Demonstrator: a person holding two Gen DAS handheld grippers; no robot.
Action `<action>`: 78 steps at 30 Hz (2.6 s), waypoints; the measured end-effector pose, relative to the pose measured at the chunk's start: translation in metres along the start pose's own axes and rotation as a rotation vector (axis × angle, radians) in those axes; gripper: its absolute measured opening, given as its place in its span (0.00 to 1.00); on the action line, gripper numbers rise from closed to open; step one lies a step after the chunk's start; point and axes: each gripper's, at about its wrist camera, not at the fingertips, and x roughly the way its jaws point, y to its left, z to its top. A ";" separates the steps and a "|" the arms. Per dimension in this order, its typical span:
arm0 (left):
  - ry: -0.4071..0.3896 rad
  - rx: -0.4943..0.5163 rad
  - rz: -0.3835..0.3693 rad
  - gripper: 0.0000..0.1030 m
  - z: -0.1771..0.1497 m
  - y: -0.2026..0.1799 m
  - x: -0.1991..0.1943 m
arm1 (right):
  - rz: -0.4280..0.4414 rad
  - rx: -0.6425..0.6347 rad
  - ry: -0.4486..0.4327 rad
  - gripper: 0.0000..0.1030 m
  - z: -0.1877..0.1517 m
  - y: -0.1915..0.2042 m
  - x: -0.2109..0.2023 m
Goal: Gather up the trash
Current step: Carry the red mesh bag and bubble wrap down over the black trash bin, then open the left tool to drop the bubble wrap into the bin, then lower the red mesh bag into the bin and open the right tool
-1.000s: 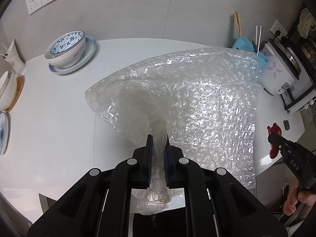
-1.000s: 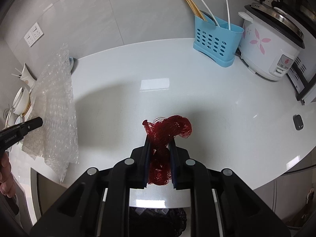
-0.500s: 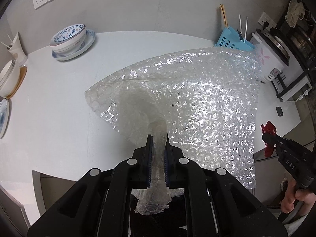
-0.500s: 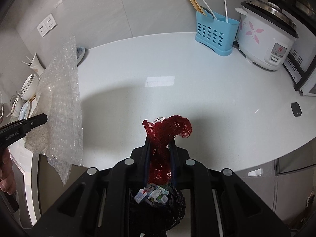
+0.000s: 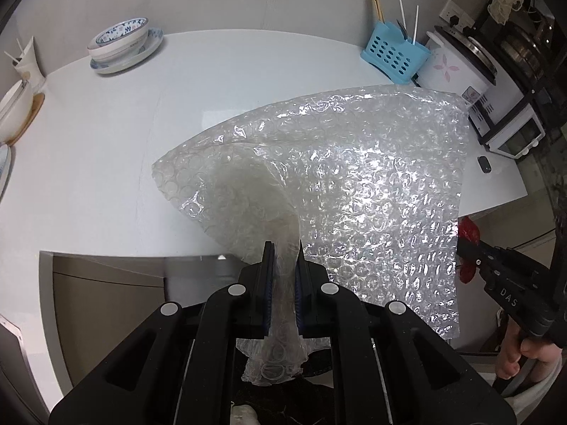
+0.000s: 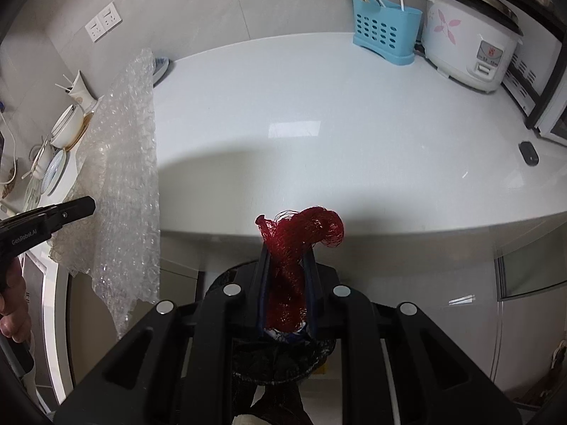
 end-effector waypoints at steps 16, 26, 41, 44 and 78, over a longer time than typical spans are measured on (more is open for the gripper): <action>0.100 0.035 -0.021 0.08 -0.096 -0.021 0.016 | 0.010 0.002 0.060 0.15 -0.070 0.003 0.013; 0.173 0.060 -0.002 0.09 -0.146 -0.025 0.046 | 0.015 -0.004 0.108 0.15 -0.113 0.002 0.036; 0.280 0.017 0.125 0.09 -0.175 -0.030 0.136 | -0.042 0.000 0.206 0.15 -0.140 -0.003 0.088; 0.286 0.020 0.133 0.09 -0.174 -0.037 0.146 | -0.041 0.003 0.216 0.15 -0.141 -0.001 0.092; 0.116 -0.078 0.026 0.94 -0.132 -0.028 0.105 | 0.019 -0.043 0.257 0.15 -0.114 0.023 0.136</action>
